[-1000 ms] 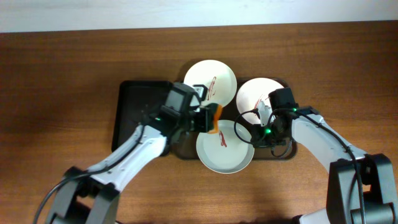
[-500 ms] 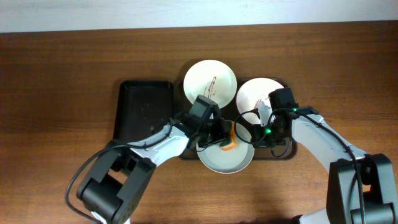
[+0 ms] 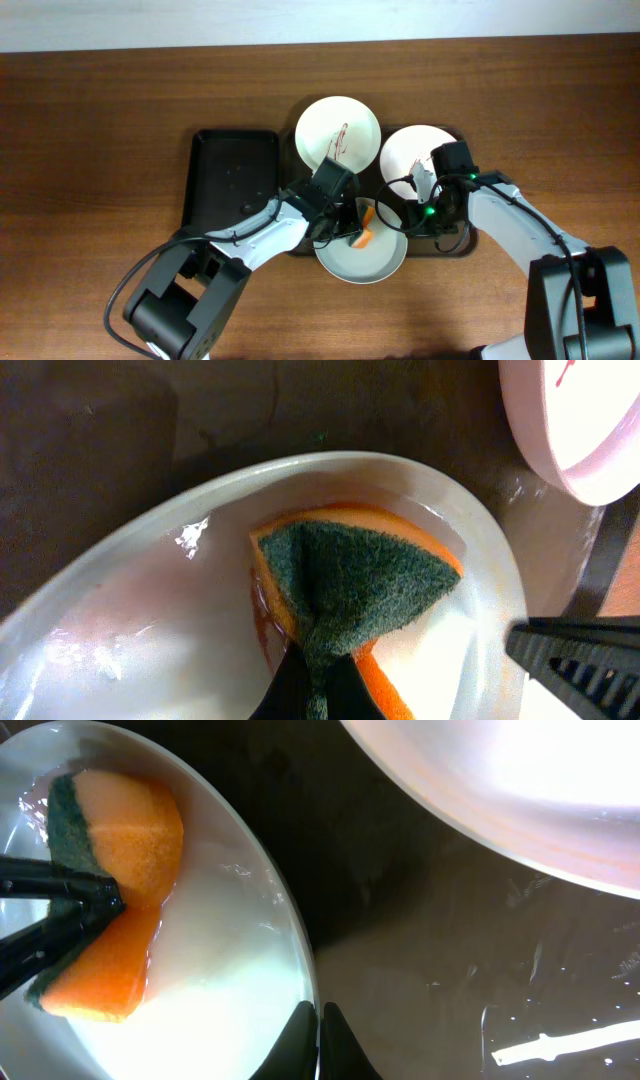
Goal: Clean dirty plates on tray and stack at the side
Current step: 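Scrub the pale green plate with the sponge in the left gripper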
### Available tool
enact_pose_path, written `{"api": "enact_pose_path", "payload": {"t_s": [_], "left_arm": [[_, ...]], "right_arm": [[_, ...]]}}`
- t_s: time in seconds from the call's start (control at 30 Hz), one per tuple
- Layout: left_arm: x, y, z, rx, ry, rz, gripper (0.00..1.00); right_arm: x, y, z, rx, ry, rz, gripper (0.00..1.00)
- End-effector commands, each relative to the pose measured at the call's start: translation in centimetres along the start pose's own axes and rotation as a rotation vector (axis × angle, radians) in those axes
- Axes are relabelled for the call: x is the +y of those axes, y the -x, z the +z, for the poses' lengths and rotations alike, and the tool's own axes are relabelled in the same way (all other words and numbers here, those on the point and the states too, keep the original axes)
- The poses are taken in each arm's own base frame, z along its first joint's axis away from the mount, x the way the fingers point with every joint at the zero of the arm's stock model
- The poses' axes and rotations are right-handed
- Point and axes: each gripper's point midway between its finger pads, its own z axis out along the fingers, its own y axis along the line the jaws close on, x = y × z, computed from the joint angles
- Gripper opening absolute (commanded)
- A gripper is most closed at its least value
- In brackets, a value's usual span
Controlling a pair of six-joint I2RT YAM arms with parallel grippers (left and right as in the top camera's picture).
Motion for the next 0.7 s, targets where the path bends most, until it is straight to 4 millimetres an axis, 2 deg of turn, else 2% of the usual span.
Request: {"api": "enact_pose_path", "payload": {"t_s": [0.0,0.27,0.43,0.53,0.67], "left_arm": [[3.6,0.7,-0.1,-0.043,0.131,0.085,0.0],[2.4,3.6,-4.7,-0.175,0.12,0.181,0.0],[0.2,4.4,-7.8,-0.245,0.064,0.256,0.0],[-1.3,4.1,-8.1,-0.234,-0.012,0.267,0.0],[-1.7,4.1,-7.7,-0.224,-0.052,0.081,0.0]], "right_arm": [[0.0,0.5,-0.2,-0.01,-0.012,-0.015,0.04],[0.0,0.5,-0.2,-0.01,-0.012,-0.015,0.04],[0.0,0.5,-0.2,-0.01,-0.012,-0.015,0.04],[0.0,0.5,-0.2,-0.01,-0.012,-0.015,0.04],[0.0,0.5,-0.2,-0.01,-0.012,-0.014,0.04]]}}
